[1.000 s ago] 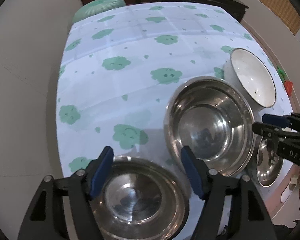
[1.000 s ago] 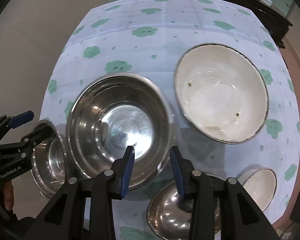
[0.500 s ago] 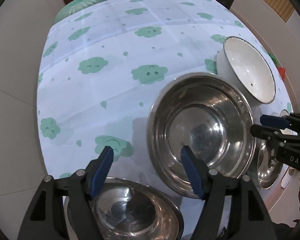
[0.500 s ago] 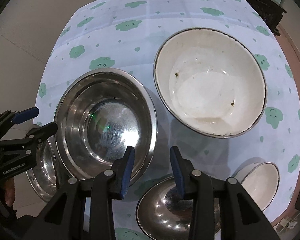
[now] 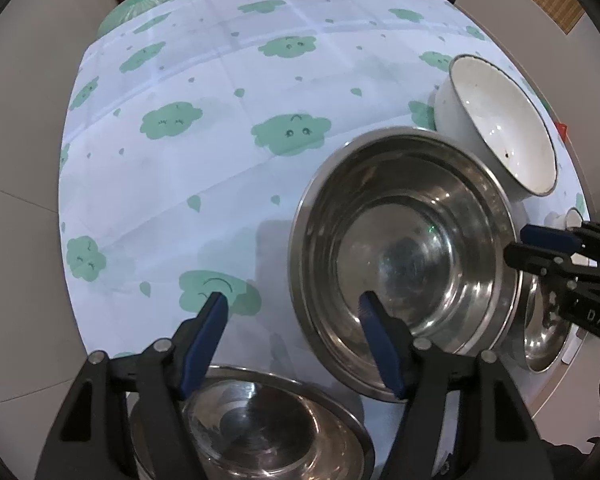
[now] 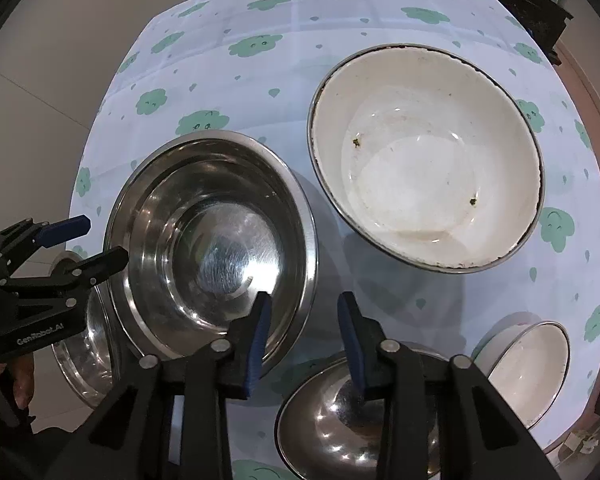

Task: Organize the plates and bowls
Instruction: 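Close the left gripper on a steel bowl rim while the right gripper grips another rim, then lift and carry both held steel bowls by their rims across the table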

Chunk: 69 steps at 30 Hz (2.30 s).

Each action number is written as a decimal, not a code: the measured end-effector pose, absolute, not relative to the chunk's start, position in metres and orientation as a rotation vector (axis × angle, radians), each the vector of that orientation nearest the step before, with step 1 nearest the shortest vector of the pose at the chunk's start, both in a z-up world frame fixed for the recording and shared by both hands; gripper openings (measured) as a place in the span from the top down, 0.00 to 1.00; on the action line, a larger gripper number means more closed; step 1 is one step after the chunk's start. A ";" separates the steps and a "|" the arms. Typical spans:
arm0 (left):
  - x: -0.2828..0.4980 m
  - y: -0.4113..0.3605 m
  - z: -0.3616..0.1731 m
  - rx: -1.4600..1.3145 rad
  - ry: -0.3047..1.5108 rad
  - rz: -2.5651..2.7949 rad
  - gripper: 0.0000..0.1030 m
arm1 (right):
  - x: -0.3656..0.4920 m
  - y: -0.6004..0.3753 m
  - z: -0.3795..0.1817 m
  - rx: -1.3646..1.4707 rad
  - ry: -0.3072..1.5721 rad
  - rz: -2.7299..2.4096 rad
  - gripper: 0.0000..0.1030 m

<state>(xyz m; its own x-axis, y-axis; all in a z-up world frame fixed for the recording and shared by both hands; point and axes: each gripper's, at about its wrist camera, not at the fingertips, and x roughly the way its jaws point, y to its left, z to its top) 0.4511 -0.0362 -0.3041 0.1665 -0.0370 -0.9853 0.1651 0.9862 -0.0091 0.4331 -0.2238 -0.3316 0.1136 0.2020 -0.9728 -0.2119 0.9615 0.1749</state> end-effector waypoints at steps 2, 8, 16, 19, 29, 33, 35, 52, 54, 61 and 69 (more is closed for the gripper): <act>0.451 -0.036 -0.305 0.103 1.400 -0.149 0.47 | 0.433 -0.223 -0.333 -0.006 1.432 0.306 0.69; 0.451 -0.036 -0.313 0.089 1.425 -0.164 0.61 | 0.432 -0.217 -0.335 -0.009 1.449 0.322 0.78; 0.452 -0.037 -0.318 0.077 1.438 -0.191 0.87 | 0.433 -0.217 -0.334 -0.019 1.449 0.317 0.85; 0.452 -0.037 -0.317 0.084 1.435 -0.196 0.87 | 0.432 -0.216 -0.335 -0.027 1.450 0.317 0.85; 0.455 -0.039 -0.305 0.106 1.393 -0.180 0.88 | 0.434 -0.214 -0.329 -0.041 1.428 0.314 0.85; 0.457 -0.037 -0.299 0.103 1.378 -0.172 0.88 | 0.437 -0.212 -0.324 -0.049 1.415 0.317 0.85; 0.458 -0.036 -0.297 0.099 1.374 -0.167 0.88 | 0.439 -0.211 -0.322 -0.051 1.411 0.319 0.85; 0.464 -0.020 -0.279 0.091 1.335 -0.120 0.88 | 0.451 -0.197 -0.307 -0.077 1.375 0.357 0.85; 0.465 -0.018 -0.276 0.087 1.331 -0.113 0.88 | 0.451 -0.195 -0.306 -0.082 1.371 0.363 0.85; 0.462 -0.015 -0.265 0.087 1.310 -0.093 0.88 | 0.453 -0.191 -0.298 -0.091 1.353 0.380 0.85; 0.458 -0.010 -0.254 0.081 1.290 -0.069 0.88 | 0.452 -0.186 -0.286 -0.103 1.328 0.399 0.85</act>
